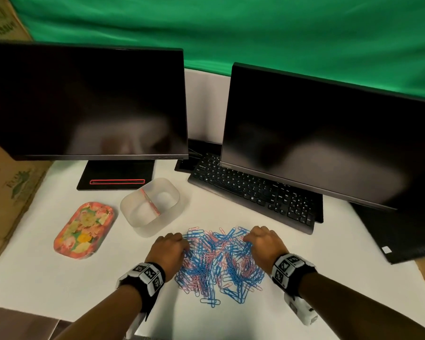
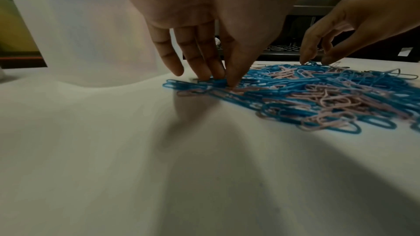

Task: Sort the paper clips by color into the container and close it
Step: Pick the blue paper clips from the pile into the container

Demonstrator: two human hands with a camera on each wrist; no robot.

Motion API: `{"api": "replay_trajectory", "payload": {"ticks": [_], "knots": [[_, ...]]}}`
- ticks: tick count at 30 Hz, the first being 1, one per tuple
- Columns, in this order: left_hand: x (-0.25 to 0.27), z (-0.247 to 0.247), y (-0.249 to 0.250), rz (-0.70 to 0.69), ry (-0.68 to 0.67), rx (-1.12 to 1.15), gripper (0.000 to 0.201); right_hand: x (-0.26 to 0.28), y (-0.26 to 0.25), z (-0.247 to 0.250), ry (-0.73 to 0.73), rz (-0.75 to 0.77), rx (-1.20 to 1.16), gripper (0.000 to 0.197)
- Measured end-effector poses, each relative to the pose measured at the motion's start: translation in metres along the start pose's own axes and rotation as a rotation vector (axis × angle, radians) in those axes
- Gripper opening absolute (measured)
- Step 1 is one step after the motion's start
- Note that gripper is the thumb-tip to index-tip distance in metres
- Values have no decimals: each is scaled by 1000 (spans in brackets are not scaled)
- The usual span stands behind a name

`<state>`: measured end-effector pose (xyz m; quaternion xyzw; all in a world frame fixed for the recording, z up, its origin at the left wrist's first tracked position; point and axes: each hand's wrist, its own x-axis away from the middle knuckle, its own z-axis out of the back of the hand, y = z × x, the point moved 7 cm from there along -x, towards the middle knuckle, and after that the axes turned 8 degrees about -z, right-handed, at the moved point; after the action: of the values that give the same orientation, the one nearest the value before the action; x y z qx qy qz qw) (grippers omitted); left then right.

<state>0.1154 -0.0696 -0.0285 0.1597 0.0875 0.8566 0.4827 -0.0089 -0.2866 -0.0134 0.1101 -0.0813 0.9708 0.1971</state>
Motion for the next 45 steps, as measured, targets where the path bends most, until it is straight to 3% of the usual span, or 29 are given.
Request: {"api": "replay_trajectory", "payload": {"ticks": [5,9,18,25,33,40,43,45], "knots": [[-2,2,-4,14,-27,45,24,-8,7,-3,-45,-37,59,41],[0,6,-9,43,-14,116,30,-4,17,-2,-57,-79,-1,50],[4,9,-15,147,-5,241,33,3,31,-11,-76,-147,-218,40],[8,20,-19,202,153,512,20,15,46,16,85,-216,-556,14],[4,23,-6,295,237,1006,15,31,42,39,94,-288,-1005,15],[-3,29,22,323,214,1166,30,33,16,61,9,-248,-1306,14],[-8,38,46,279,189,1264,19,30,7,65,-34,-268,-1383,16],[-12,44,66,211,150,1212,6,29,1,66,-46,-294,-1439,17]]}}
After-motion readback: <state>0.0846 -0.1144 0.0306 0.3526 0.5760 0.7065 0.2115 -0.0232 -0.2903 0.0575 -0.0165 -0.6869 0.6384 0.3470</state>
